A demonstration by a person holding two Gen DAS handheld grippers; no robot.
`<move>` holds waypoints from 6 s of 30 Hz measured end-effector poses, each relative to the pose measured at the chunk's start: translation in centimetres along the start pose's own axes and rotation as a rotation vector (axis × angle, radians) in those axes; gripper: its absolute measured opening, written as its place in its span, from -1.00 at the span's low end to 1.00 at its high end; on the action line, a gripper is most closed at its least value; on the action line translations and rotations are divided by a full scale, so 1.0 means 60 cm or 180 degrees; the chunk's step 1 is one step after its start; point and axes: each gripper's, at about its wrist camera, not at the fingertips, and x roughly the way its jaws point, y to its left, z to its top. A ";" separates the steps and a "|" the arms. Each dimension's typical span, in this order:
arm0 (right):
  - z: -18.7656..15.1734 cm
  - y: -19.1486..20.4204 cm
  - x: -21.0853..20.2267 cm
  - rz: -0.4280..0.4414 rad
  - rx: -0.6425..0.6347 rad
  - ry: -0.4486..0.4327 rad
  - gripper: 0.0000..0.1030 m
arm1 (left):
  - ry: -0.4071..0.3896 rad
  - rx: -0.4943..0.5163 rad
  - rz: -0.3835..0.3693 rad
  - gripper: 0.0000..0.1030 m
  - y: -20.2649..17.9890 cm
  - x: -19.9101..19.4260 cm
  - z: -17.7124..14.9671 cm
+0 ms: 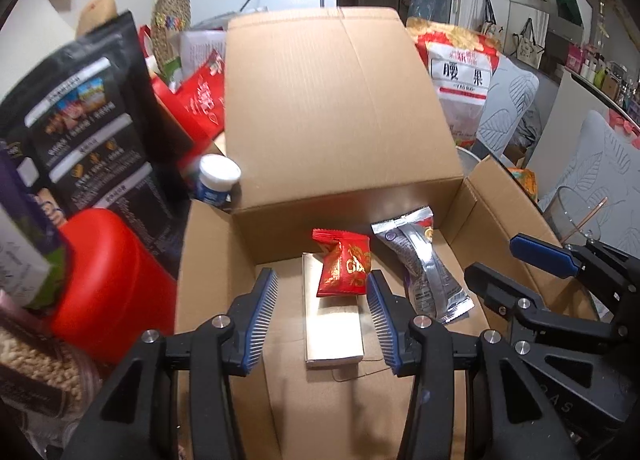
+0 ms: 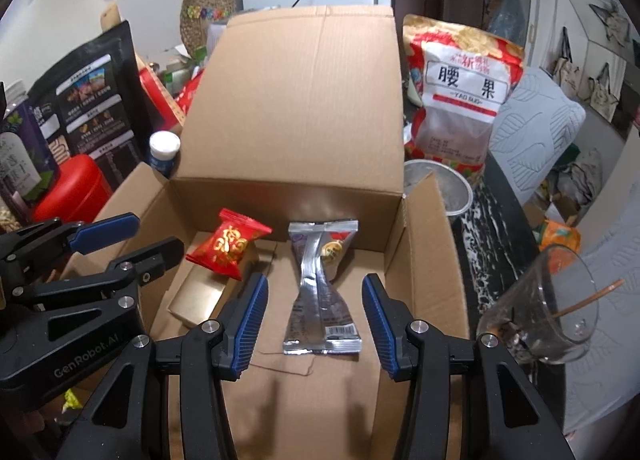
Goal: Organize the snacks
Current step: 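Withdraw both tools from the box back toward the table, then grasp the pink rose-printed pouch with the right tool, then grasp the green lollipop by its stick with the left tool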
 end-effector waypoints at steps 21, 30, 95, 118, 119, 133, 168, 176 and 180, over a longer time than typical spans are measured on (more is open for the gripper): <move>-0.043 0.052 -0.212 0.0065 -0.0202 -0.0563 -0.05 | -0.0611 -0.0006 0.0035 -0.11 -0.005 -0.225 -0.049; -0.087 0.073 -0.288 0.0061 -0.0277 -0.0749 -0.05 | -0.0683 0.0054 0.0012 -0.11 -0.015 -0.297 -0.096; -0.345 0.285 -0.158 0.0981 -0.0451 0.0277 0.19 | 0.0200 -0.0506 0.0295 -0.10 0.175 -0.281 -0.461; -0.317 0.398 -0.036 0.0372 -0.0433 0.0564 0.55 | 0.0075 -0.0703 0.0171 -0.10 0.250 -0.282 -0.460; -0.321 0.406 -0.036 0.0296 -0.0589 0.0537 0.53 | 0.0071 -0.0709 0.0162 -0.10 0.249 -0.282 -0.458; -0.347 0.346 -0.086 0.0813 -0.0606 0.0431 -0.62 | 0.0049 -0.0590 0.0056 -0.10 0.208 -0.272 -0.443; -0.366 0.211 -0.191 0.1089 -0.0116 -0.0092 -0.61 | 0.0217 -0.0860 0.0519 -0.50 0.193 -0.086 -0.366; -0.371 0.199 -0.195 0.0977 -0.0088 -0.0100 -0.60 | 0.0288 -0.0566 0.0339 -0.51 0.154 -0.096 -0.375; -0.375 0.192 -0.201 0.0903 -0.0069 -0.0109 -0.60 | 0.0351 -0.0407 0.0169 -0.51 0.122 -0.116 -0.394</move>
